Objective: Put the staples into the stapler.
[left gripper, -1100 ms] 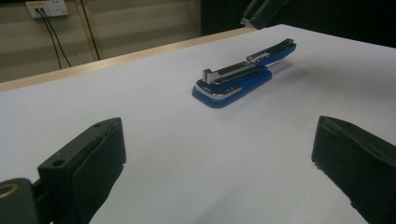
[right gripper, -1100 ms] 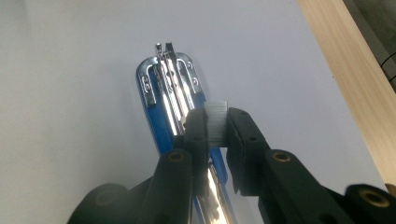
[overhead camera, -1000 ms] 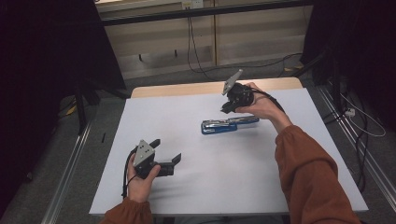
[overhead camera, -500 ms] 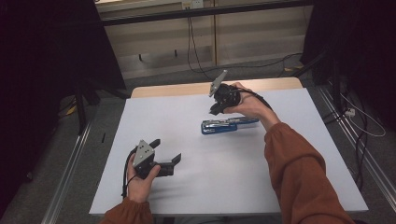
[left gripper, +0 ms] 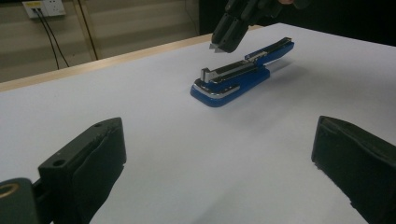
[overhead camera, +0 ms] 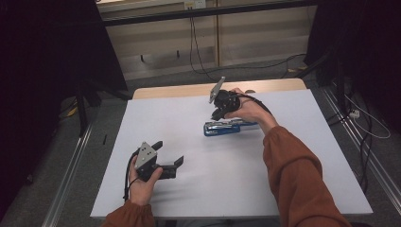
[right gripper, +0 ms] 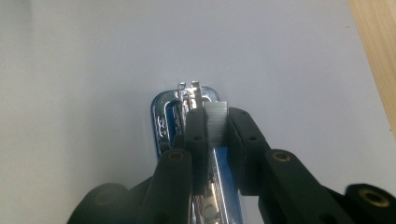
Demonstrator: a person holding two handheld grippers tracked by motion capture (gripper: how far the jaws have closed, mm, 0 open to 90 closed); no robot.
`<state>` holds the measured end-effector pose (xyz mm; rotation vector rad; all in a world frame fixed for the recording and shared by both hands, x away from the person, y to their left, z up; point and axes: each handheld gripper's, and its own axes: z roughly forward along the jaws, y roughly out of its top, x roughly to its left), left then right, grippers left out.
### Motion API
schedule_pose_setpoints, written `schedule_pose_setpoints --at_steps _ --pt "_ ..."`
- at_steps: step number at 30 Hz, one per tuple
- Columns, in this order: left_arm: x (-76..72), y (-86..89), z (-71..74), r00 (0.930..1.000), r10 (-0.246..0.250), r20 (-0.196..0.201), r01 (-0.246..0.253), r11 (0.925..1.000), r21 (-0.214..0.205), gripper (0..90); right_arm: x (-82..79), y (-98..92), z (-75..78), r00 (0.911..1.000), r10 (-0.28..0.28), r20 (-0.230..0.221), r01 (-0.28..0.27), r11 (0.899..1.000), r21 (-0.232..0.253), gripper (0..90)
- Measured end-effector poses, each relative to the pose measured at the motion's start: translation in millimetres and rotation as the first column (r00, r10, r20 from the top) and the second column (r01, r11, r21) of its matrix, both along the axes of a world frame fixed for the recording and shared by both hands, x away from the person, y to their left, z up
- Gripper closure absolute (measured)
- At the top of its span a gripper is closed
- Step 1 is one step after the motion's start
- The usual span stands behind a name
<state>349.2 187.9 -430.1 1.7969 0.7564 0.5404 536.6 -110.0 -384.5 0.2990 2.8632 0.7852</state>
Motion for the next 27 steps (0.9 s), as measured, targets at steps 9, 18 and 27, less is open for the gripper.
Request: schedule_pose_setpoints --at_steps 9,18,27 --pt "0.1 0.1 -0.1 1.0 -0.002 -0.001 0.002 1.0 0.003 3.1 0.3 3.2 -6.1 0.9998 0.021 -0.003 -0.021 1.0 -0.012 79.3" --pt "0.0 0.7 0.1 1.0 0.007 0.001 -0.007 1.0 0.0 3.1 0.4 5.1 -10.3 0.9984 0.047 -0.033 -0.048 0.999 -0.019 79.3" --pt "0.0 0.2 -0.2 1.0 0.003 0.0 -0.003 1.0 0.003 3.1 1.1 7.0 -12.0 0.9974 0.062 -0.036 -0.063 0.998 -0.014 79.3"
